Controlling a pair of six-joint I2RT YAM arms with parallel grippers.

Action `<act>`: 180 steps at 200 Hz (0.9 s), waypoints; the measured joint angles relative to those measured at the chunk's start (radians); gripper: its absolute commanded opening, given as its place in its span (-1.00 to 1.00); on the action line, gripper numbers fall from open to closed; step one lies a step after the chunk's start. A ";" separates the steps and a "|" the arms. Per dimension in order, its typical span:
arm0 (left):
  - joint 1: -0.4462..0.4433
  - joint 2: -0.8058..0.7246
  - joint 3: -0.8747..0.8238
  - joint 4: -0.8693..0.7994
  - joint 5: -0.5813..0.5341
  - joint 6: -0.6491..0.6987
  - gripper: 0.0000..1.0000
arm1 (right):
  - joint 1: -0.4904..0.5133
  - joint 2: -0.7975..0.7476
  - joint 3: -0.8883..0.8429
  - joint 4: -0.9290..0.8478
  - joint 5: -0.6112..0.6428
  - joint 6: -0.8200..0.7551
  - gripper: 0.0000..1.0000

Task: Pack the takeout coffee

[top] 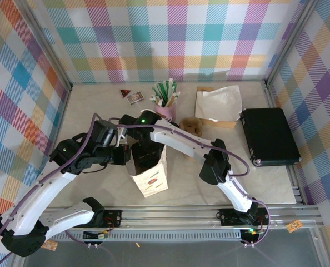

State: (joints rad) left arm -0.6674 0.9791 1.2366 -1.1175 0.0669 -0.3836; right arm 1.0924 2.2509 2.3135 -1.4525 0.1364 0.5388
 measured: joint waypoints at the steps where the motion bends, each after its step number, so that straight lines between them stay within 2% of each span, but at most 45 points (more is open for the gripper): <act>1: 0.000 0.000 0.000 0.000 0.000 0.000 -1.00 | 0.000 0.000 -0.001 0.000 0.000 0.000 0.63; 38: 0.000 -0.011 -0.006 0.001 0.000 0.000 -1.00 | 0.004 -0.014 -0.029 0.024 0.002 0.004 0.63; 114: 0.000 -0.021 -0.013 0.002 -0.001 0.002 -1.00 | 0.008 -0.018 -0.041 0.057 0.035 0.026 0.42; 180: -0.003 -0.026 -0.013 0.027 -0.008 0.015 -1.00 | 0.003 -0.019 -0.017 0.052 0.086 0.027 0.52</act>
State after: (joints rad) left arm -0.6701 0.9535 1.2236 -1.0901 0.0589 -0.3683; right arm 1.0958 2.2314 2.2963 -1.4002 0.2222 0.5655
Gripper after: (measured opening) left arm 0.046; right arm 0.756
